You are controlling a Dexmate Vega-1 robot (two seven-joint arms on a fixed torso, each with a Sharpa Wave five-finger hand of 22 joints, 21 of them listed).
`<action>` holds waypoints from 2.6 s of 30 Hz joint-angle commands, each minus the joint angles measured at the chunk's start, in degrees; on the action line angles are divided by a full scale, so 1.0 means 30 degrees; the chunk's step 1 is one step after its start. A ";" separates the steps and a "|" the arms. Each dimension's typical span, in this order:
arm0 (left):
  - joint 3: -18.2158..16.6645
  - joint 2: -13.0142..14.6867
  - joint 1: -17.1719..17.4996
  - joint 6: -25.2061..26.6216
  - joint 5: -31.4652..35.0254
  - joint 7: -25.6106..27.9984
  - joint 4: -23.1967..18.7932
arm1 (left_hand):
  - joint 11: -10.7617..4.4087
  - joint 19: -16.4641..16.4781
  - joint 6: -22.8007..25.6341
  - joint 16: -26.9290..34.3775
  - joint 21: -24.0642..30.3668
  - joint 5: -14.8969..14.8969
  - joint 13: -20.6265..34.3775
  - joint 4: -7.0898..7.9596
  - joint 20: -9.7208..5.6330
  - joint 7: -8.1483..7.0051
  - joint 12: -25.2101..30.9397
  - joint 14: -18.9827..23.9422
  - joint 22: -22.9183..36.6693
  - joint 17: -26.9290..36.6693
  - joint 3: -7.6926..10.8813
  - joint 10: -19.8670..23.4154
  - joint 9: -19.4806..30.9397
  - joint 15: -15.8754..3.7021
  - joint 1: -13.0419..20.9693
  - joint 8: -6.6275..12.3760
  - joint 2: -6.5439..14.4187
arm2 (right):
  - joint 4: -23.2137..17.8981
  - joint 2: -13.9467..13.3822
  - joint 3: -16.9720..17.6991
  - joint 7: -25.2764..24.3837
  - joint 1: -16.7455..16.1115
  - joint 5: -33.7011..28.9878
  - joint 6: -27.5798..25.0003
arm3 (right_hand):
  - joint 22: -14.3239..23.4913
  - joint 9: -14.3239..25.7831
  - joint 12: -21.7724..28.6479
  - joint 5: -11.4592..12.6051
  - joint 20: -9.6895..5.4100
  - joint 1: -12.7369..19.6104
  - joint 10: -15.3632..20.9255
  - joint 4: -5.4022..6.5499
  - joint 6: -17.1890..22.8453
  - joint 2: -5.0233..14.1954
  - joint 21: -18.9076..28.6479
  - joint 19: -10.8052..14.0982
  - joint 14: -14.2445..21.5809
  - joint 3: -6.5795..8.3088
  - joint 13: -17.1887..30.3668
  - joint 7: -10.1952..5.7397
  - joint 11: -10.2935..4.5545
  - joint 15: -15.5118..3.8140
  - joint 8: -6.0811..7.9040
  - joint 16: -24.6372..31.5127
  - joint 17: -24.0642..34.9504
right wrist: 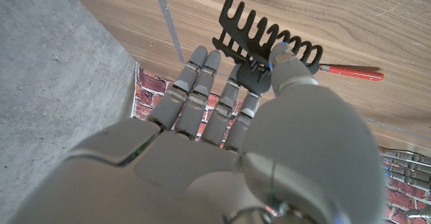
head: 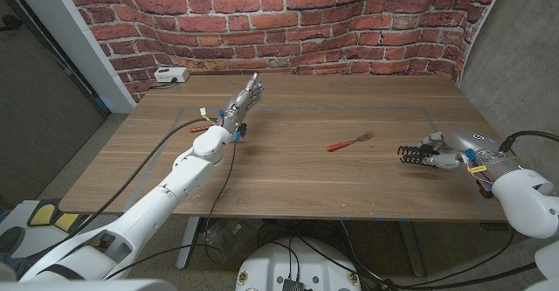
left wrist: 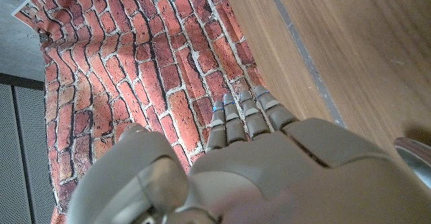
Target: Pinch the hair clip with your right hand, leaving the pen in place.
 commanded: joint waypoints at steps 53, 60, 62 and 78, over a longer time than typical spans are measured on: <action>0.0385 -0.0410 -0.0487 0.0189 -0.0055 -0.0306 0.0698 | 0.0037 -0.0030 0.0101 0.0007 0.0013 -0.0029 0.0068 0.0054 0.0025 0.0037 -0.0040 -0.0053 0.0047 0.0085 -0.0250 0.0178 0.0106 -0.0045 0.0046 -0.0039 0.0140 | -0.0020 0.0831 0.0128 -0.0619 -0.0105 -0.1236 0.0566 | 0.0014 -0.0123 -0.0200 0.0035 -0.1020 -0.2048 0.5077 0.0117 0.5554 0.0811 0.0867 0.0683 0.3404 -0.0474 0.0004 -0.0272 -0.0942 -0.2264 0.0267 -0.0090 0.0011; 0.0387 -0.0419 -0.0483 0.0187 -0.0038 -0.0265 0.0697 | 0.0043 -0.0030 0.0124 0.0003 0.0016 -0.0034 0.0068 0.0057 0.0016 0.0036 -0.0030 -0.0065 0.0047 0.0084 -0.0268 0.0207 0.0106 -0.0026 0.0060 -0.0032 0.0162 | -0.0098 0.0699 0.0206 -0.0210 -0.0069 -0.1357 0.0447 | 0.0011 -0.0134 -0.0217 0.0050 -0.1058 -0.2076 0.5196 0.0147 0.5566 0.0898 0.0848 0.0593 0.3531 -0.0450 -0.0002 -0.0291 -0.0939 -0.2289 0.0198 -0.0084 0.0014; 0.0387 -0.0420 -0.0485 0.0179 -0.0039 -0.0271 0.0696 | 0.0031 -0.0030 0.0124 0.0009 0.0017 -0.0035 0.0068 0.0057 0.0026 0.0038 -0.0031 -0.0049 0.0047 0.0084 -0.0273 0.0204 0.0106 -0.0012 0.0063 -0.0033 0.0165 | -0.0115 0.0659 0.0239 -0.0124 -0.0071 -0.1405 0.0461 | 0.0010 -0.0137 -0.0226 0.0054 -0.1088 -0.2086 0.5224 0.0158 0.5560 0.0924 0.0832 0.0541 0.3558 -0.0446 -0.0004 -0.0295 -0.0947 -0.2301 0.0172 -0.0088 0.0014; 0.0424 -0.0496 -0.0601 0.0154 -0.0019 -0.0299 0.0843 | 0.0007 -0.0051 0.0118 0.0002 0.0014 -0.0041 0.0068 0.0060 -0.0010 0.0031 -0.0036 -0.0067 0.0047 0.0084 -0.0311 0.0197 0.0106 -0.0044 0.0084 -0.0040 0.0190 | -0.0259 0.0674 0.0389 0.0878 0.0085 -0.1375 0.0087 | 0.0004 -0.0153 -0.0371 0.0092 -0.1199 -0.2039 0.5322 0.0082 0.5600 0.0906 0.0834 0.0439 0.3555 -0.0429 -0.0017 -0.0299 -0.1043 -0.2346 -0.0023 -0.0247 -0.0028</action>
